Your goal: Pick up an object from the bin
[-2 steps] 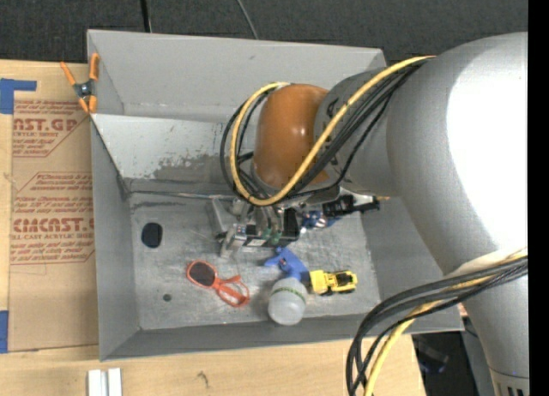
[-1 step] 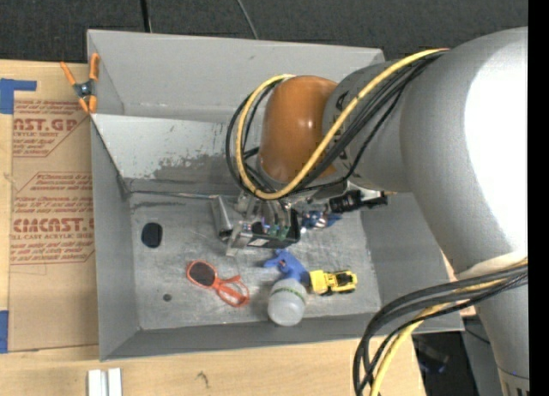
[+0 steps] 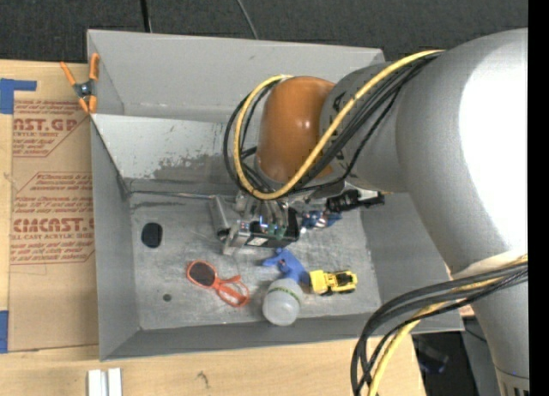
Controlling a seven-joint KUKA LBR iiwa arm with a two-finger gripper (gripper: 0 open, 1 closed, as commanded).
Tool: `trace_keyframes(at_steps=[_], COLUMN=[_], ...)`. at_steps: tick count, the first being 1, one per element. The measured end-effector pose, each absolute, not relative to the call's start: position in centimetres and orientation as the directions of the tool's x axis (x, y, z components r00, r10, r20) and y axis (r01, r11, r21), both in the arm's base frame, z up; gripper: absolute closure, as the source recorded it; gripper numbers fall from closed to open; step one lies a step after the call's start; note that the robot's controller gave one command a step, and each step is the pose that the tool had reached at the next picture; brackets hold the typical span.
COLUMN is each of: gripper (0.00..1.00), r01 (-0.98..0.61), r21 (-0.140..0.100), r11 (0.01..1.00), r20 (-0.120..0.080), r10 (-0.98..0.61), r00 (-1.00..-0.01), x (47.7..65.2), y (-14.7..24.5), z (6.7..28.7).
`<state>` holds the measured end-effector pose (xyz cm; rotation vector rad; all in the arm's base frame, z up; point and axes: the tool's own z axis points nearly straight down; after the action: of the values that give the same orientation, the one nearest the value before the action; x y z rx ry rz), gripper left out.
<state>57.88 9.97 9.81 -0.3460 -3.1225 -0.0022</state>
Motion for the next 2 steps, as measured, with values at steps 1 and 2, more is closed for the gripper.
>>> trace_keyframes(at_steps=[1, 2], gripper=[1.00, 1.00], r01=[0.205, 0.188], r21=[-0.001, -0.004], r11=[0.979, 0.982], r20=[0.001, 0.007], r10=[0.205, 0.188], r00=[-0.979, -0.982], x=[57.7, 57.7], y=[10.0, 9.8], z=[9.3, 13.1])
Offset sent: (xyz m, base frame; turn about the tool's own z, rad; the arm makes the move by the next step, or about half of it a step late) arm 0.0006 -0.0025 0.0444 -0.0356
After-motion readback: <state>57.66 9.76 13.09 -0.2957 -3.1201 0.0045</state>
